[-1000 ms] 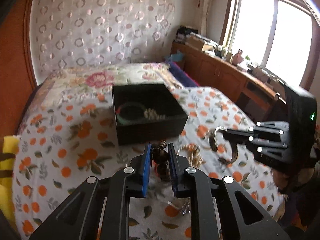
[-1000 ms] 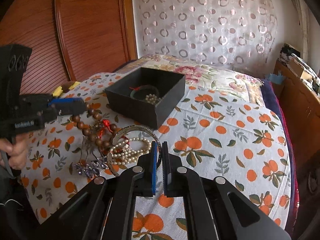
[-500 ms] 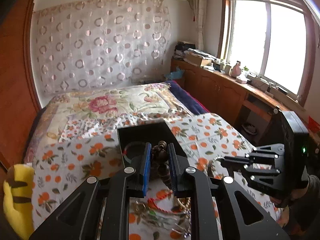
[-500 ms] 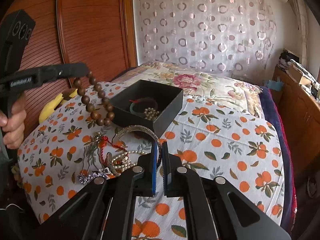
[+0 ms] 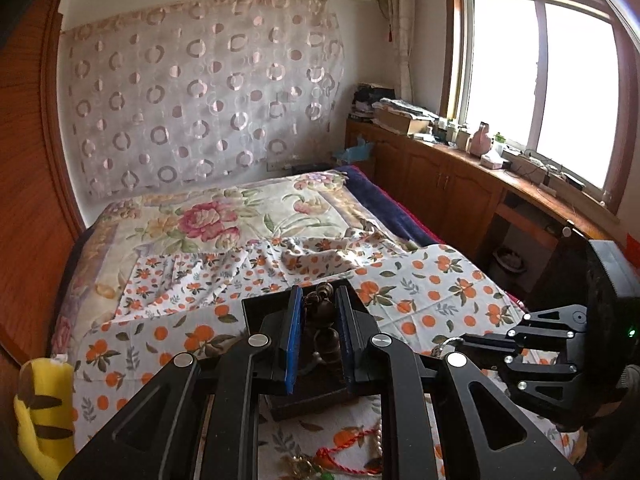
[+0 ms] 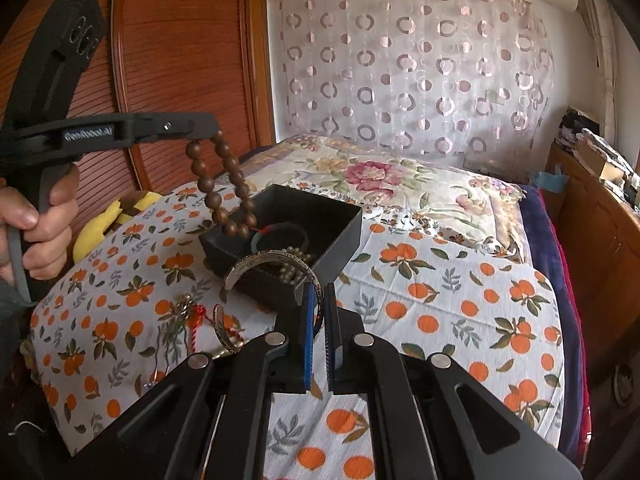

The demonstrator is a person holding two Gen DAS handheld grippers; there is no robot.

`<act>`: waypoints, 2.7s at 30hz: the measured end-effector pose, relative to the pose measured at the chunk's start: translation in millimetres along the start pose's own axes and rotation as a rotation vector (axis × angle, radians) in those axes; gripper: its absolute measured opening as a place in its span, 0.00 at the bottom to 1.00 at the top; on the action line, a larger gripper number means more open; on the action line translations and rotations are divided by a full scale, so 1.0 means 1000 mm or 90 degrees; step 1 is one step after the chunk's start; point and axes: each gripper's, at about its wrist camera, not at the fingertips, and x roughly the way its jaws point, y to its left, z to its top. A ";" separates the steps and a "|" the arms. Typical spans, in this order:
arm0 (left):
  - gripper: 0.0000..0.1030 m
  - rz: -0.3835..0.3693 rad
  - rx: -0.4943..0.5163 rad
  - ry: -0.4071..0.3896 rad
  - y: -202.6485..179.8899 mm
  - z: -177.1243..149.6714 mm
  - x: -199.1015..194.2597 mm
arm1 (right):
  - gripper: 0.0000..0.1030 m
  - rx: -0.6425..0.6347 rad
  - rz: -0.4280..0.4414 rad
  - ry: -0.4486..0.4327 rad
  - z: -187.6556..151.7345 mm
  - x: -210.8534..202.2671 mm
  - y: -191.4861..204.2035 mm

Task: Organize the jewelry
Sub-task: 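Release the wooden beads into the black box with the left gripper while the right releases the silver bangle there, then withdraw both open grippers from the box back over the remaining jewelry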

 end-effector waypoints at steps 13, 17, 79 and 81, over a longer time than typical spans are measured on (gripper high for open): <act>0.16 -0.017 -0.028 0.051 0.014 -0.019 0.038 | 0.06 -0.003 -0.006 0.011 0.013 0.029 -0.006; 0.20 -0.015 -0.035 0.041 0.019 -0.018 0.036 | 0.06 -0.010 -0.009 0.011 0.022 0.038 -0.004; 0.58 -0.005 -0.083 0.117 -0.002 -0.131 -0.005 | 0.14 -0.004 0.006 0.067 -0.038 0.018 0.031; 0.58 -0.009 -0.077 0.121 -0.011 -0.135 -0.005 | 0.16 0.004 0.004 0.072 -0.047 0.011 0.032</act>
